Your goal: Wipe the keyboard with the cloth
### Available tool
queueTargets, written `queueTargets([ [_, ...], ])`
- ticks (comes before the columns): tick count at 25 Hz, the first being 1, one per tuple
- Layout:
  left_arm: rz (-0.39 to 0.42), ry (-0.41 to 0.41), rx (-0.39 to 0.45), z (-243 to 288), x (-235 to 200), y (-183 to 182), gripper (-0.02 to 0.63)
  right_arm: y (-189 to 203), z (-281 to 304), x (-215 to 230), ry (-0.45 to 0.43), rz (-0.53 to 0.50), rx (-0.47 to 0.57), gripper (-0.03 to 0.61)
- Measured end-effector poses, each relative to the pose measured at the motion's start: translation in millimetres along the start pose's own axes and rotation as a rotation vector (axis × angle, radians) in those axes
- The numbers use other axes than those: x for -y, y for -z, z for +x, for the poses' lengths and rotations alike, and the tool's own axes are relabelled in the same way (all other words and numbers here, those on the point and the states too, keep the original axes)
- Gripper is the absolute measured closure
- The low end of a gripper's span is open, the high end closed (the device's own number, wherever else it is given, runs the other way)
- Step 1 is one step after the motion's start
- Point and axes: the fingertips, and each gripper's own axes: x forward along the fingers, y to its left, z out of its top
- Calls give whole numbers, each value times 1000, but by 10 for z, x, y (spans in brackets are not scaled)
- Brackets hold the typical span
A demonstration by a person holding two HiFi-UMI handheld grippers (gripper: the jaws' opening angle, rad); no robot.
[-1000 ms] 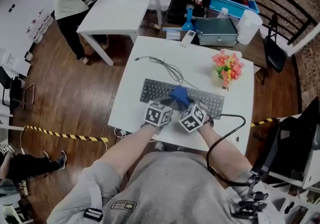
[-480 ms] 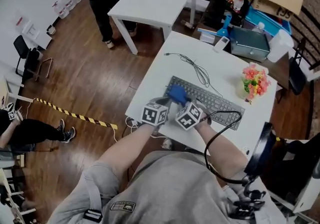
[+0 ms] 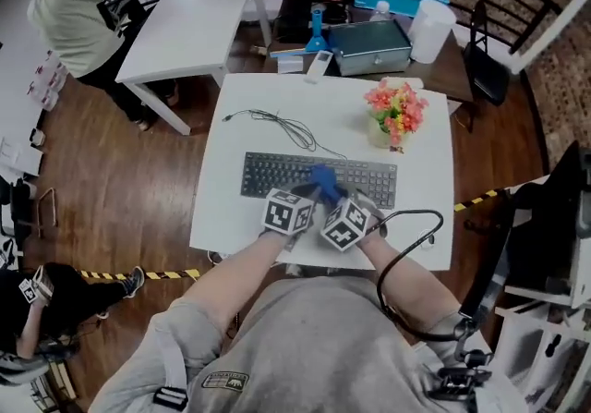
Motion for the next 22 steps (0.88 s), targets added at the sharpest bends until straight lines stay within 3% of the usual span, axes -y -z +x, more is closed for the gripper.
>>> queueTargets([
  [6,106,137,-39,525,695,-131,620,753,-305,487,109,121,-70,465],
  [11,146,195,-70,780,1058,-163,620,1167,-500,733,152,169,-103,465],
  [22,73,173,-40,985,986,-496,620,979,-322,1389,169,127,-65,465],
])
